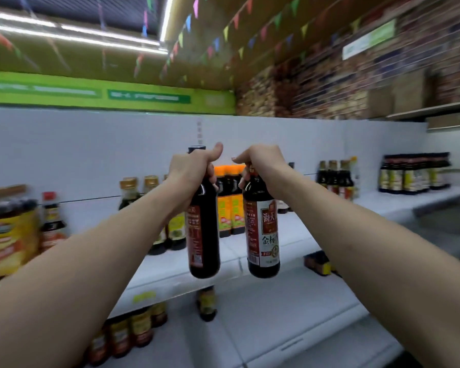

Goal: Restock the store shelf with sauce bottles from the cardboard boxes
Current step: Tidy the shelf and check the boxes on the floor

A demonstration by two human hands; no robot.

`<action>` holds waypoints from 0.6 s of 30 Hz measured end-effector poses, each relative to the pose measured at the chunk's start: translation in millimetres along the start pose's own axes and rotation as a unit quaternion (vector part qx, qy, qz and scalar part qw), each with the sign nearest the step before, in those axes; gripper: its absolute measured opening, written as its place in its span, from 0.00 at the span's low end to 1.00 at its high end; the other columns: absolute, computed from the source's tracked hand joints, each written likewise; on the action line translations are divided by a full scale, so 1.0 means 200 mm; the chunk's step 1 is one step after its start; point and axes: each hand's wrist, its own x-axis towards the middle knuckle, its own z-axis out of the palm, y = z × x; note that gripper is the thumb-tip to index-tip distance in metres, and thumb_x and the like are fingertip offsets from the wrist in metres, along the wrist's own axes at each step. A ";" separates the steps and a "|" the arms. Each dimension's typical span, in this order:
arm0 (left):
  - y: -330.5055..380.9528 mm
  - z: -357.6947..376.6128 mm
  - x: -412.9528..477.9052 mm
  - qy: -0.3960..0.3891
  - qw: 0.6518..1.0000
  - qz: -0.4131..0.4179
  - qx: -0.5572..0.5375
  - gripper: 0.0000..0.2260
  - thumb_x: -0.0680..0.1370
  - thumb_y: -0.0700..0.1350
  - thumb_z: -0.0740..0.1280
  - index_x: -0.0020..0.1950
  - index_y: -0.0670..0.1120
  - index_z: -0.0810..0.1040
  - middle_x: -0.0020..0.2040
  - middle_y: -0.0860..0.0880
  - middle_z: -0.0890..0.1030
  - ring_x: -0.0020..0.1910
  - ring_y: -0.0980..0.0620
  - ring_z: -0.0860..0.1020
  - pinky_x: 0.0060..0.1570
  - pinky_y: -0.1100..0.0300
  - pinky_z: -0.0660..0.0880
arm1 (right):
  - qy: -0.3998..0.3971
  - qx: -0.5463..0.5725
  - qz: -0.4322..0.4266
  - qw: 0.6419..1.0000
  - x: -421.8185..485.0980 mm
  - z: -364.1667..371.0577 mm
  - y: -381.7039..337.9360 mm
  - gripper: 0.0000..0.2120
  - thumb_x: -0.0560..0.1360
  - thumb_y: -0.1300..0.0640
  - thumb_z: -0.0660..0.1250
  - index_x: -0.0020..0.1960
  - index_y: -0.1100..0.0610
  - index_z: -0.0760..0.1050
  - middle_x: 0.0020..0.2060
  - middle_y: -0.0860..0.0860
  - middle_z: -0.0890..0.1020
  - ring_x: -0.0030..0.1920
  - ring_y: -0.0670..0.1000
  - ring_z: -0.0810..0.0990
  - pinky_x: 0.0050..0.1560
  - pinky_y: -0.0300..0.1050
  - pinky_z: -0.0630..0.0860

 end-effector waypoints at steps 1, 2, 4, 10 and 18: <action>-0.02 0.10 0.05 -0.012 1.000 0.001 -0.003 0.24 0.65 0.63 0.75 0.20 0.47 0.73 0.29 0.41 0.76 0.32 0.40 0.80 0.45 0.45 0.76 | 0.015 -0.002 0.003 1.000 0.03 -0.09 0.02 0.06 0.72 0.66 0.72 0.44 0.67 0.75 0.27 0.61 0.72 0.24 0.59 0.77 0.32 0.47 0.73; -0.04 0.19 0.11 -0.022 1.000 0.001 -0.006 0.25 0.66 0.63 0.75 0.21 0.47 0.73 0.29 0.41 0.76 0.33 0.40 0.80 0.44 0.46 0.75 | 0.030 0.001 0.009 1.000 0.07 -0.18 0.04 0.06 0.72 0.66 0.72 0.43 0.67 0.76 0.26 0.61 0.72 0.25 0.59 0.76 0.32 0.48 0.74; -0.10 0.38 0.22 -0.041 0.999 0.001 -0.010 0.25 0.66 0.63 0.75 0.21 0.47 0.73 0.28 0.41 0.77 0.34 0.40 0.81 0.45 0.47 0.75 | 0.059 0.006 0.015 0.998 0.15 -0.34 0.08 0.05 0.73 0.66 0.71 0.46 0.68 0.76 0.25 0.60 0.72 0.24 0.58 0.75 0.33 0.48 0.74; -0.26 0.85 0.56 -0.088 0.995 0.008 -0.041 0.24 0.67 0.62 0.76 0.21 0.47 0.76 0.28 0.43 0.77 0.33 0.43 0.77 0.56 0.32 0.79 | 0.128 -0.049 0.013 0.991 0.47 -0.73 0.22 0.10 0.73 0.63 0.72 0.51 0.68 0.77 0.30 0.61 0.75 0.30 0.60 0.78 0.31 0.46 0.77; -0.52 1.35 1.01 -0.071 0.997 0.011 0.003 0.25 0.75 0.61 0.72 0.27 0.44 0.76 0.27 0.48 0.80 0.33 0.48 0.78 0.47 0.49 0.78 | 0.169 -0.062 0.027 0.983 1.05 -1.07 0.48 0.07 0.74 0.61 0.73 0.45 0.63 0.76 0.27 0.58 0.78 0.29 0.59 0.80 0.36 0.47 0.75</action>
